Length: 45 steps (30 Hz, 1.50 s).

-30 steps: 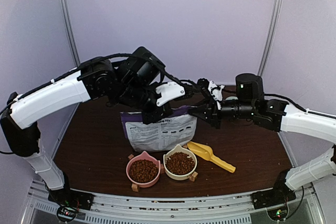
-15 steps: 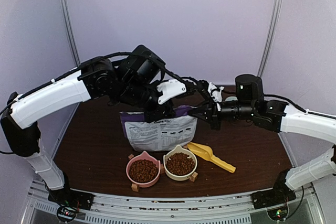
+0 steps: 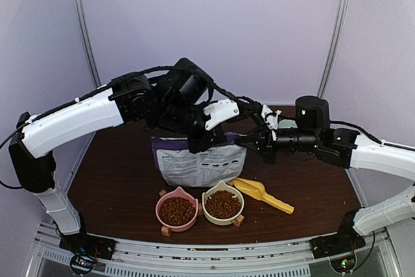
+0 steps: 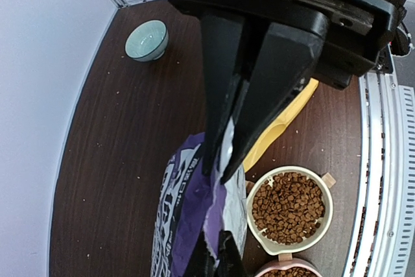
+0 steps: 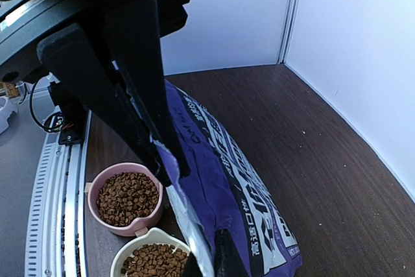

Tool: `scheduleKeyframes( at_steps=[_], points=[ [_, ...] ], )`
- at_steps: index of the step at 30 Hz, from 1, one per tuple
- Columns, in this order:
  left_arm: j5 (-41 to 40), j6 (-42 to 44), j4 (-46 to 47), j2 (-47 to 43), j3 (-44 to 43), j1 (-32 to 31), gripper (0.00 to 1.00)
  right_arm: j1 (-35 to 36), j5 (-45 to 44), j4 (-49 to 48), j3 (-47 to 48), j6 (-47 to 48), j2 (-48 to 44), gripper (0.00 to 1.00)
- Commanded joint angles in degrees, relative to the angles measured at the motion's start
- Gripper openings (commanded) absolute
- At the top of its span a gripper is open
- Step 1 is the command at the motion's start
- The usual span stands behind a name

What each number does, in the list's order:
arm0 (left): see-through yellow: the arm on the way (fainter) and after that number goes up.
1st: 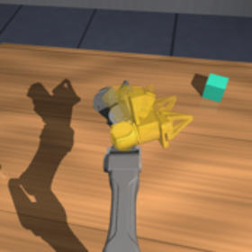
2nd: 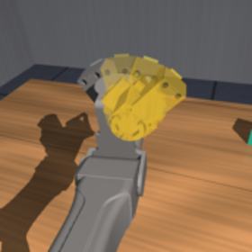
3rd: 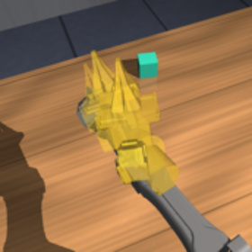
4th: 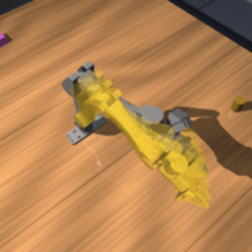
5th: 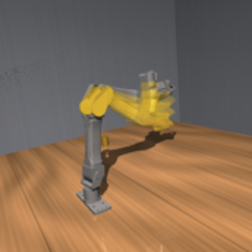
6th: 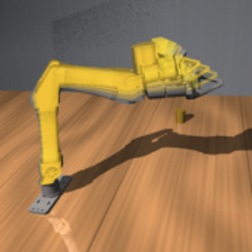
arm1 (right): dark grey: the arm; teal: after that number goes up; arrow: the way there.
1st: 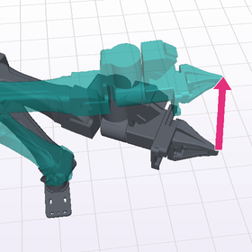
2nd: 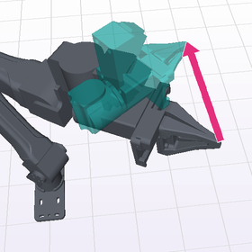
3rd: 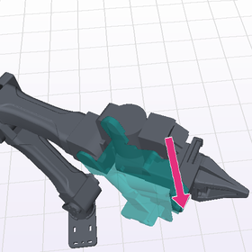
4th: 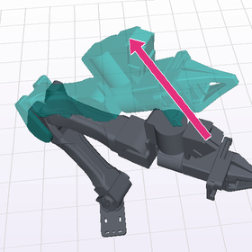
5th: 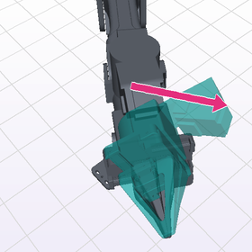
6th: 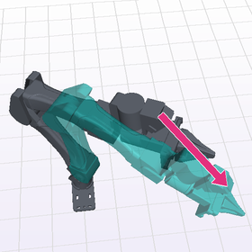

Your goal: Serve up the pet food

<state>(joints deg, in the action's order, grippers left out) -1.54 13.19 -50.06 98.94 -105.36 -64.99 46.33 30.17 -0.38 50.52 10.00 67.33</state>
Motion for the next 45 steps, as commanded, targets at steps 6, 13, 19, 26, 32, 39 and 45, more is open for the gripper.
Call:
scheduleKeyframes(
  at_steps=[6, 13, 19, 26, 32, 39, 45],
  points=[
    [-0.9, 0.0, 4.0, -1.1, 1.6, 0.5, 0.0, 0.0, -3.1, -5.8, -4.8, -2.5, -6.2, 0.19],
    [-1.0, 0.0, 4.0, -1.4, 1.4, 0.7, 0.0, -0.2, -3.1, -5.9, -7.4, -2.7, -8.2, 0.3],
    [-0.8, -0.2, 4.0, -1.4, 1.5, 0.7, 0.0, -0.2, -4.3, -6.8, -7.3, -2.5, -7.0, 0.19],
    [0.5, -1.0, 5.7, -1.3, 2.1, 0.8, 0.13, -0.3, -4.7, -8.5, -7.4, -3.1, -6.6, 0.0],
    [3.2, -1.7, 8.2, 1.1, 0.7, 1.0, 0.34, -0.3, -4.8, -10.2, -7.9, -3.7, -7.6, 0.0],
    [3.9, -1.9, 8.3, 4.5, -2.3, 1.0, 0.34, -0.4, -5.0, -11.1, -8.3, -4.2, -8.1, 0.0],
    [2.7, -1.9, 8.3, 5.0, -1.6, 1.0, 0.08, -0.5, -5.2, -12.4, -8.9, -4.8, -8.5, 0.0]
  ],
)
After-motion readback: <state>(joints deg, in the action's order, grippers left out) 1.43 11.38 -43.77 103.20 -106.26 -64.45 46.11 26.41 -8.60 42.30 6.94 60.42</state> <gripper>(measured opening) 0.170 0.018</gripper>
